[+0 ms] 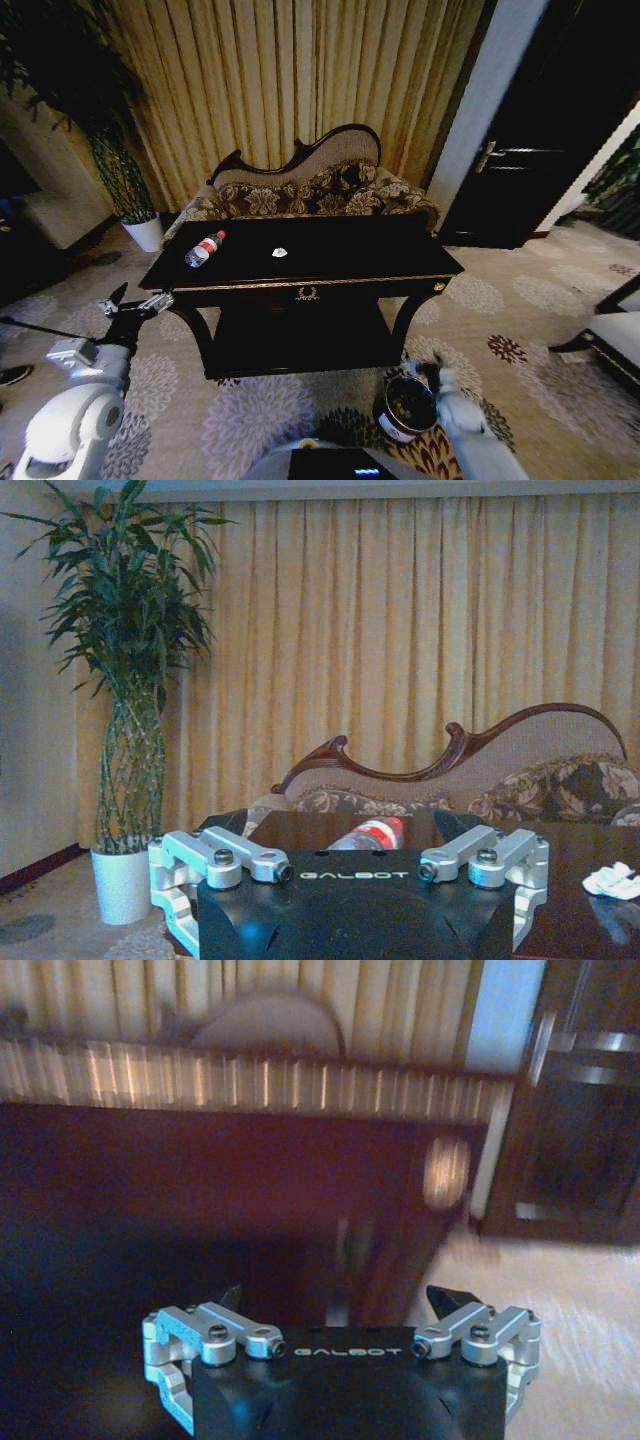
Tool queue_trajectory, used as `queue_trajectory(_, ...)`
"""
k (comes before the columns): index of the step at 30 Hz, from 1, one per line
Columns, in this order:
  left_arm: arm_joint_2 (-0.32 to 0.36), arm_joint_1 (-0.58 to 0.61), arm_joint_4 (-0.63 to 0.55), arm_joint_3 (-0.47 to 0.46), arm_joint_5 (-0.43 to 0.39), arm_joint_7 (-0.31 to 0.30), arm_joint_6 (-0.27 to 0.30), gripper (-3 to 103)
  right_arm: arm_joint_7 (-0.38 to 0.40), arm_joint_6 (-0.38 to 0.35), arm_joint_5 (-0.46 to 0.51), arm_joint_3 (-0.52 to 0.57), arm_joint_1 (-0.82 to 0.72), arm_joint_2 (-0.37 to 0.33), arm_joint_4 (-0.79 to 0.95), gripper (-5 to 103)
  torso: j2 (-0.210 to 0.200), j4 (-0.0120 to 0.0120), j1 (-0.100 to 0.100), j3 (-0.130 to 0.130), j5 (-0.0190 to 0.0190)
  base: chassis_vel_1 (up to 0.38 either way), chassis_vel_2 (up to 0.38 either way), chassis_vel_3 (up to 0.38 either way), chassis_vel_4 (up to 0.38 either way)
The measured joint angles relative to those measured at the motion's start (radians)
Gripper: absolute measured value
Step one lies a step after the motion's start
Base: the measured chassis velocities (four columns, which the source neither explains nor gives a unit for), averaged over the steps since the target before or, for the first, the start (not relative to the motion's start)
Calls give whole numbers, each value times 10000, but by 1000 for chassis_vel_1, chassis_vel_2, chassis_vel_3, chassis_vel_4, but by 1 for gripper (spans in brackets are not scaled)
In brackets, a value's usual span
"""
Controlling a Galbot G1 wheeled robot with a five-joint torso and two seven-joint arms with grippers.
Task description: Move to the front of the table and place the trash on the table into the trash bin.
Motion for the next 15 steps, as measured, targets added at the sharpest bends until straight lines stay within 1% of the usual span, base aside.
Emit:
queue_trajectory(1, 0, 0, 0, 0, 0, 0, 0, 100, 0, 0, 0, 0, 0, 0, 0, 100, 0, 0, 0, 0, 0, 0, 0, 0, 0)
queue_trajectory(2, 16, 53, -47, -33, -34, -10, 10, 100, 6, -167, 376, 188, -134, -94, 730, 100, 0, -9, 0, 0, 3, 0, 0, 0, 0)
queue_trajectory(3, 61, 98, -97, -64, -134, -12, 24, 100, 10, -521, 1204, 271, -296, -294, 1973, 100, 0, -8, 0, 0, 3, 0, 0, 0, 0)
queue_trajectory(4, 61, 98, -97, -64, -134, -12, 24, 100, 10, -521, 1204, 271, -296, -294, 1973, 100, 0, -8, 0, 0, 3, 0, 0, 0, 0)
queue_trajectory(5, 83, 99, -99, -64, -172, -20, 32, 100, 8, -788, 1745, 239, -340, -419, 2610, 100, 1, -7, 0, 0, 2, 0, 0, 0, 0)
queue_trajectory(6, 121, 76, -99, -45, -225, -54, 63, 100, 2, -1340, 2718, 97, -328, -654, 3682, 100, 2, -2, -1, 0, 2, 0, 0, 0, 0)
queue_trajectory(7, 121, 76, -99, -45, -225, -54, 63, 100, 2, -1340, 2718, 97, -328, -654, 3682, 100, 2, -2, -1, 0, 2, 0, 0, 0, 0)
queue_trajectory(8, 147, 52, -100, -32, -276, -85, 100, 100, 4, -1614, 3176, -15, -259, -794, 4299, 100, 2, 0, -1, 0, 2, 0, 0, 0, 0)
queue_trajectory(9, 205, 48, -119, -17, -376, -119, 165, 100, 3, -1769, 3383, -174, -186, -980, 4866, 100, 2, 1, 0, -1, 0, 0, 0, 0, 0)
queue_trajectory(10, 205, 48, -119, -17, -376, -119, 165, 100, 3, -1769, 3383, -174, -186, -980, 4866, 100, 2, 1, 0, -1, 0, 0, 0, 0, 0)
queue_trajectory(12, 285, 58, -162, 2, -468, -131, 197, 100, 5, -1839, 3433, -457, -102, -1272, 5474, 100, 1, -3, 0, 0, 0, 0, 0, 0, 0)
queue_trajectory(14, 285, 27, -172, 29, -486, -128, 197, 100, 5, -1839, 3395, -626, -15, -1320, 5570, 100, 2, -2, 0, 0, 1, 0, 0, 0, 0)
queue_trajectory(15, 281, -11, -167, 84, -523, -119, 196, 100, 4, -1826, 3179, -761, 86, -1278, 5536, 100, 2, -3, -1, 0, 4, 0, 0, 0, 0)
